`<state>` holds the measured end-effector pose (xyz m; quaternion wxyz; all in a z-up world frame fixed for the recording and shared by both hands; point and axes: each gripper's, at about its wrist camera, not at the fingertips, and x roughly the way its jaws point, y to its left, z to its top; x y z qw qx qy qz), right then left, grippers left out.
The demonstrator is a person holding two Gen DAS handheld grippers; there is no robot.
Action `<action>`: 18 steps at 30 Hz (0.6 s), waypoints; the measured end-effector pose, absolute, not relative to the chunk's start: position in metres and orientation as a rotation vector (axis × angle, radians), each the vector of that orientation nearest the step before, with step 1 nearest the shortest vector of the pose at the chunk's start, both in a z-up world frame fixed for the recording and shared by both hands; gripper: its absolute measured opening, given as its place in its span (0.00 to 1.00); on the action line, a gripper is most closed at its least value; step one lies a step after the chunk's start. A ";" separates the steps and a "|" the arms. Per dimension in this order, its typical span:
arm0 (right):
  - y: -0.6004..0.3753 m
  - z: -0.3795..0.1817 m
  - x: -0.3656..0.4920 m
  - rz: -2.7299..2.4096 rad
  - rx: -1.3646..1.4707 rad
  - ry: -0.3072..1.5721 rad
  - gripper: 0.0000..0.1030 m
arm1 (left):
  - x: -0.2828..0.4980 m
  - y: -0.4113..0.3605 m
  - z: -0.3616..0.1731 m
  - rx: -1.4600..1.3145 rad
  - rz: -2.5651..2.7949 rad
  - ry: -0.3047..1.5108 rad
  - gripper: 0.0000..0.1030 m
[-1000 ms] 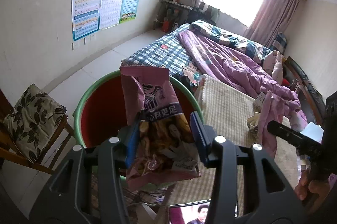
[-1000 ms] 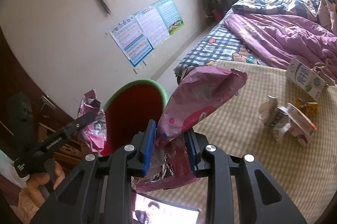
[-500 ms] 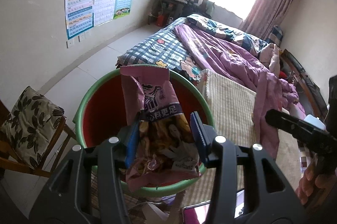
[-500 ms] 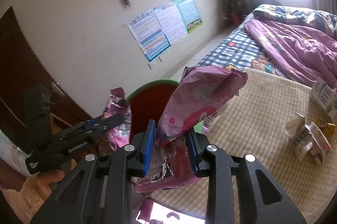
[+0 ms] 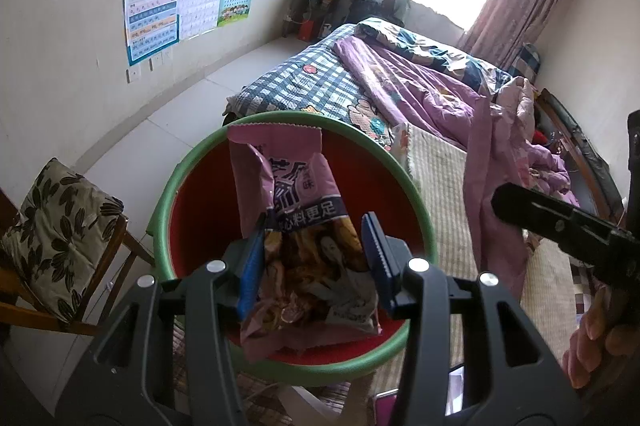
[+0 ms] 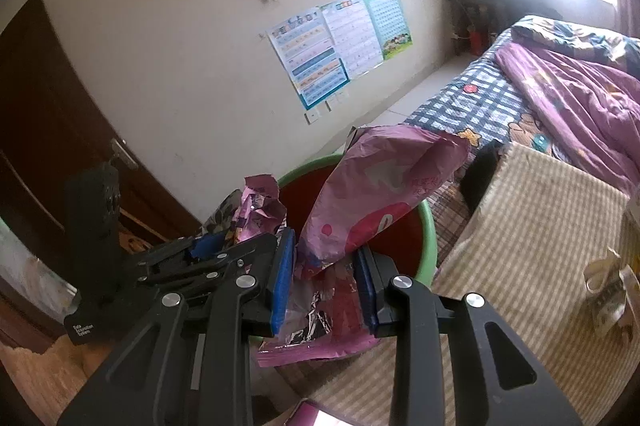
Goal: Collect trash
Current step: 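Carry both bags over the red bucket and open both grippers to drop them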
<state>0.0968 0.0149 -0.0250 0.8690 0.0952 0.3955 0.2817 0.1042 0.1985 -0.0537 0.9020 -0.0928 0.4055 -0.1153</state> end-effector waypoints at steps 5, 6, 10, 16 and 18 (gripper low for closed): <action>0.025 -0.028 0.105 0.594 0.190 0.844 0.29 | 0.111 0.199 -0.052 -0.194 -0.249 0.826 0.43; 0.027 -0.029 0.106 0.594 0.186 0.844 0.29 | 0.111 0.198 -0.053 -0.190 -0.249 0.824 0.43; 0.032 -0.032 0.106 0.592 0.180 0.852 0.29 | 0.116 0.197 -0.057 -0.178 -0.245 0.829 0.43; 0.031 -0.035 0.111 0.584 0.185 0.865 0.29 | 0.121 0.197 -0.065 -0.173 -0.236 0.850 0.43; 0.030 -0.036 0.113 0.584 0.185 0.869 0.30 | 0.121 0.199 -0.067 -0.172 -0.232 0.853 0.43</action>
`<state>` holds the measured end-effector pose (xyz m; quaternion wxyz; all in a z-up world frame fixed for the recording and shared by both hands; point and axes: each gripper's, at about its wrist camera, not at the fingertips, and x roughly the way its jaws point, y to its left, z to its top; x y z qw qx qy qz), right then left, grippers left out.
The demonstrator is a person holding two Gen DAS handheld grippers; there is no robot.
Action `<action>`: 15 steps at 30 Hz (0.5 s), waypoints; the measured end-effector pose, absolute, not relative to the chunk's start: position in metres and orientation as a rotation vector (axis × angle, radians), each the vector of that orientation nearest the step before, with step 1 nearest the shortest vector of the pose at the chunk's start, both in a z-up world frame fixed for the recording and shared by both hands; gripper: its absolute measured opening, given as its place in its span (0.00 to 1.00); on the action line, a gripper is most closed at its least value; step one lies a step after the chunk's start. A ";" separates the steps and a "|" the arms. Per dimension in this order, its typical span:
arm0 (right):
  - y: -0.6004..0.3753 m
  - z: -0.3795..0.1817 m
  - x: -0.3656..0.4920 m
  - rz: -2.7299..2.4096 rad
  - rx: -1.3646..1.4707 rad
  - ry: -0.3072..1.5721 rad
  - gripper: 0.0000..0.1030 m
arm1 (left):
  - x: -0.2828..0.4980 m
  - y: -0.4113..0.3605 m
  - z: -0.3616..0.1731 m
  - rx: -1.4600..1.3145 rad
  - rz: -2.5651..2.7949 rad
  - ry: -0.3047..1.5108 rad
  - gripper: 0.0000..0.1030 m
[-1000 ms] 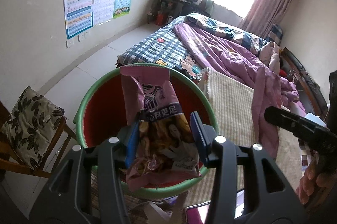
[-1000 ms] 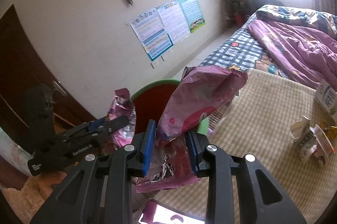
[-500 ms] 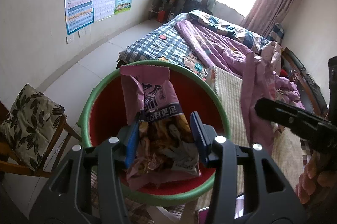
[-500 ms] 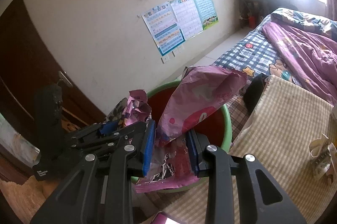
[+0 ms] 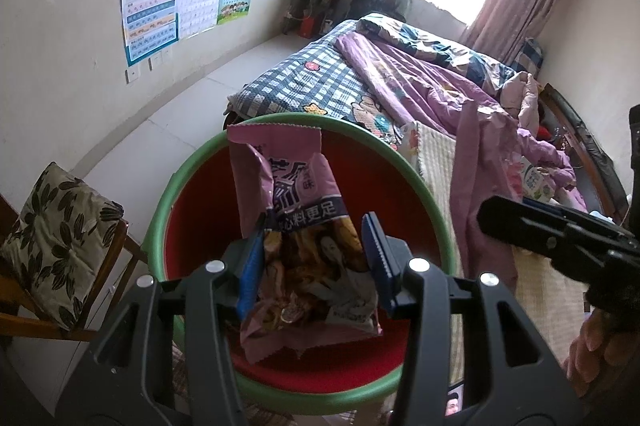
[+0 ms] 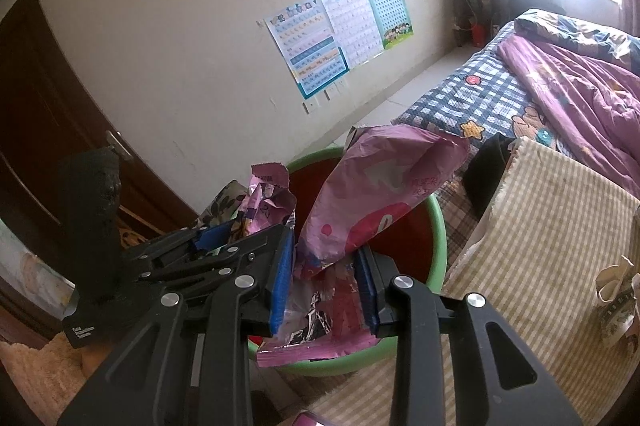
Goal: Collect trash
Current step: 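Carry both bags over the red bucket and open both grippers to drop them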
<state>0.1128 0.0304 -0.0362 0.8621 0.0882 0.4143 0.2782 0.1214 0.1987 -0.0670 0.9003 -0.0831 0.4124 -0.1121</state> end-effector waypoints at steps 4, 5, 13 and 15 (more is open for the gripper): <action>0.031 -0.037 0.114 0.584 0.185 0.872 0.30 | 0.123 0.199 -0.069 -0.170 -0.225 0.859 0.44; 0.031 -0.037 0.114 0.584 0.186 0.871 0.30 | 0.123 0.199 -0.069 -0.170 -0.224 0.859 0.44; 0.029 -0.039 0.114 0.599 0.186 0.871 0.31 | 0.124 0.200 -0.071 -0.171 -0.205 0.862 0.46; 0.027 -0.039 0.114 0.601 0.192 0.869 0.42 | 0.124 0.200 -0.072 -0.170 -0.203 0.865 0.48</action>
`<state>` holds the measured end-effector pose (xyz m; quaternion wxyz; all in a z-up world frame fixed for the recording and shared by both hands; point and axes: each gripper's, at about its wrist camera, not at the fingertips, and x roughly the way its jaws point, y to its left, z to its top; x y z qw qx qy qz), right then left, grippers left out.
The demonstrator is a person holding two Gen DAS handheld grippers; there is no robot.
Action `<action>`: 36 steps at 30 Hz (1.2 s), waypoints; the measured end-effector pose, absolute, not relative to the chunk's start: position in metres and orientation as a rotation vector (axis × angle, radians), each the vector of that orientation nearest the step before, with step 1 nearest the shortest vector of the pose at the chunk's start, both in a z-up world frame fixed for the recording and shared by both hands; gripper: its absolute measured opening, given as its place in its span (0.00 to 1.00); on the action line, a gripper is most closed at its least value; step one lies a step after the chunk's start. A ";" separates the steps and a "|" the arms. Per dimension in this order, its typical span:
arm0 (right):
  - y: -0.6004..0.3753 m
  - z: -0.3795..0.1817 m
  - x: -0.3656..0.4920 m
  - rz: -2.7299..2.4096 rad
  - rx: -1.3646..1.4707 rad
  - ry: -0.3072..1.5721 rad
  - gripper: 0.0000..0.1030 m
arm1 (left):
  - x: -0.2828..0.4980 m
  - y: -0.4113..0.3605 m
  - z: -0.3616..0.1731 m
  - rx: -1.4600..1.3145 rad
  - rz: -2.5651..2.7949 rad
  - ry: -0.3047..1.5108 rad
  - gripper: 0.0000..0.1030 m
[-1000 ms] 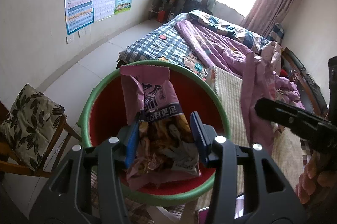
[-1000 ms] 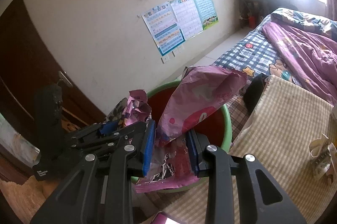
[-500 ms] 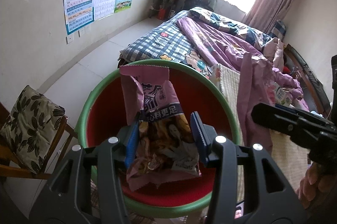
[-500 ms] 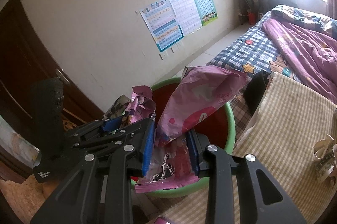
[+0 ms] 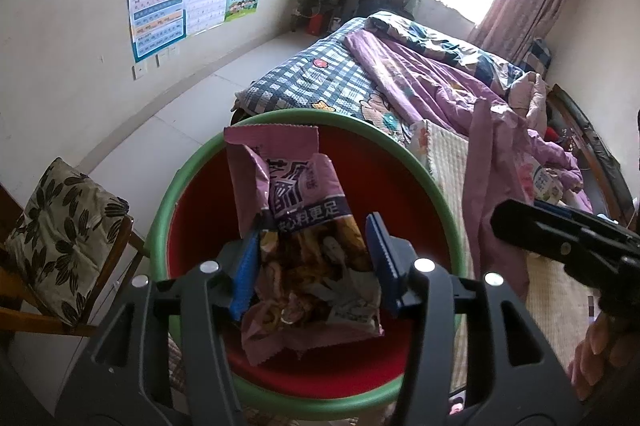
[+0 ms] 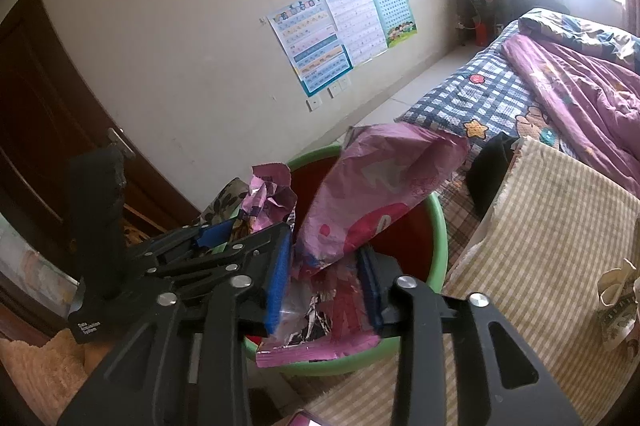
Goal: Collect trash
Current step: 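Carry both bags over the red bucket and open both grippers to drop them, then grasp the crumpled white paper with the left gripper while the right gripper grasps the Pocky box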
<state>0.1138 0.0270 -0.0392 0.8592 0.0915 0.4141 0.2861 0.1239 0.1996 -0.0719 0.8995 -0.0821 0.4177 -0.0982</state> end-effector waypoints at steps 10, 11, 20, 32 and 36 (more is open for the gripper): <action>0.015 -0.033 0.111 0.605 0.223 0.849 0.56 | 0.118 0.201 -0.070 -0.196 -0.170 0.856 0.64; 0.012 -0.032 0.109 0.602 0.226 0.845 0.56 | 0.118 0.201 -0.070 -0.196 -0.170 0.855 0.64; -0.033 -0.031 0.081 0.503 0.264 0.818 0.64 | 0.106 0.181 -0.056 -0.180 -0.186 0.799 0.64; -0.168 -0.088 0.037 0.162 0.312 0.915 0.65 | 0.090 0.106 -0.058 -0.146 -0.283 0.822 0.64; -0.221 -0.093 0.043 0.069 0.272 0.918 0.65 | 0.080 0.079 -0.063 -0.138 -0.311 0.846 0.65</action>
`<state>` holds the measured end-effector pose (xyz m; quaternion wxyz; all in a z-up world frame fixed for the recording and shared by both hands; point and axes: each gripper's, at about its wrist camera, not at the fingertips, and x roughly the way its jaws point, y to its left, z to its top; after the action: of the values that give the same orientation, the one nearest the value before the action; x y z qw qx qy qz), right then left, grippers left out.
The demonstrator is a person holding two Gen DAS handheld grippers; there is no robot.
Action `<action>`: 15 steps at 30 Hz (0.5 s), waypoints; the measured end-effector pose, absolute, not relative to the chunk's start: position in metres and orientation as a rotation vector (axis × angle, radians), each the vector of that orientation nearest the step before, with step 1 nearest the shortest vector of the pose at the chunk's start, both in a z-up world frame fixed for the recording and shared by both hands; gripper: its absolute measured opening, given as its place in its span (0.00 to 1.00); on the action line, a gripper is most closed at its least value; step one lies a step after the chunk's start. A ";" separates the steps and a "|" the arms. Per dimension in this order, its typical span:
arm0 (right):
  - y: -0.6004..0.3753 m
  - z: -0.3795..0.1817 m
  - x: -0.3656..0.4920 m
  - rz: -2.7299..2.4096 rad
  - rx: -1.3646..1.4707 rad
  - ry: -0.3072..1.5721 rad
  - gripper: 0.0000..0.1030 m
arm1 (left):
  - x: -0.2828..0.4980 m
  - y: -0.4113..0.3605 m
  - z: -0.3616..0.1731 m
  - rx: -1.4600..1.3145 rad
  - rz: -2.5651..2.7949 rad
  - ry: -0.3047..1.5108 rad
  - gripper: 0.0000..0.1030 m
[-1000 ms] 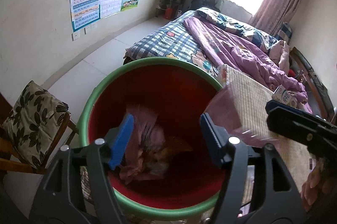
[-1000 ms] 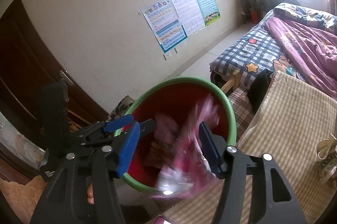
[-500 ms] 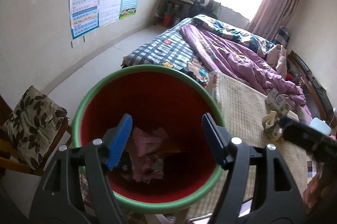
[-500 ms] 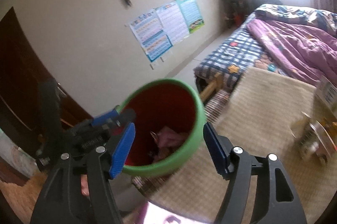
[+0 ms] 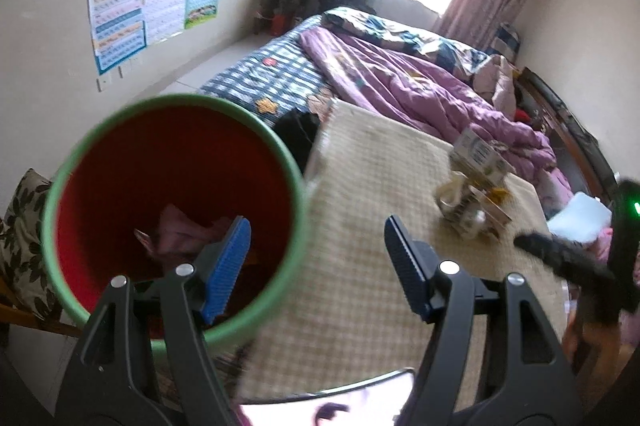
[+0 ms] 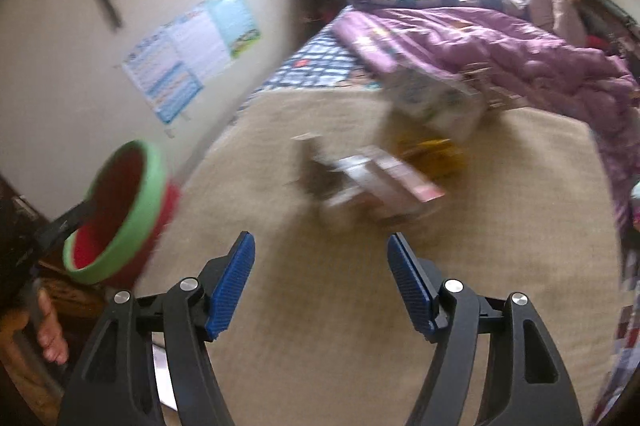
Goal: Collect trash
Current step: 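Grasp the crumpled white paper with the left gripper while the right gripper grasps the Pocky box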
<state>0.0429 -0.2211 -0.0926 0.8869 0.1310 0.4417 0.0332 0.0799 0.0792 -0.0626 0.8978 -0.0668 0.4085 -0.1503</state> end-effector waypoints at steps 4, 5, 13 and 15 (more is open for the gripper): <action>-0.256 -0.104 0.059 0.058 0.257 0.959 0.65 | 0.069 0.055 -0.067 -0.153 -0.323 0.870 0.67; -0.264 -0.106 0.063 0.070 0.257 0.965 0.65 | 0.067 0.053 -0.067 -0.155 -0.321 0.872 0.67; -0.278 -0.136 0.094 0.205 0.233 1.045 0.65 | 0.050 0.014 -0.071 -0.129 -0.285 0.897 0.69; -0.276 -0.138 0.098 0.235 0.236 1.052 0.63 | 0.050 0.008 -0.072 -0.129 -0.279 0.904 0.69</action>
<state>0.0981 -0.2761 -0.1383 0.8517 0.1120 0.4995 0.1118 0.0504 0.0079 -0.0723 0.8881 -0.0621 0.4352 -0.1343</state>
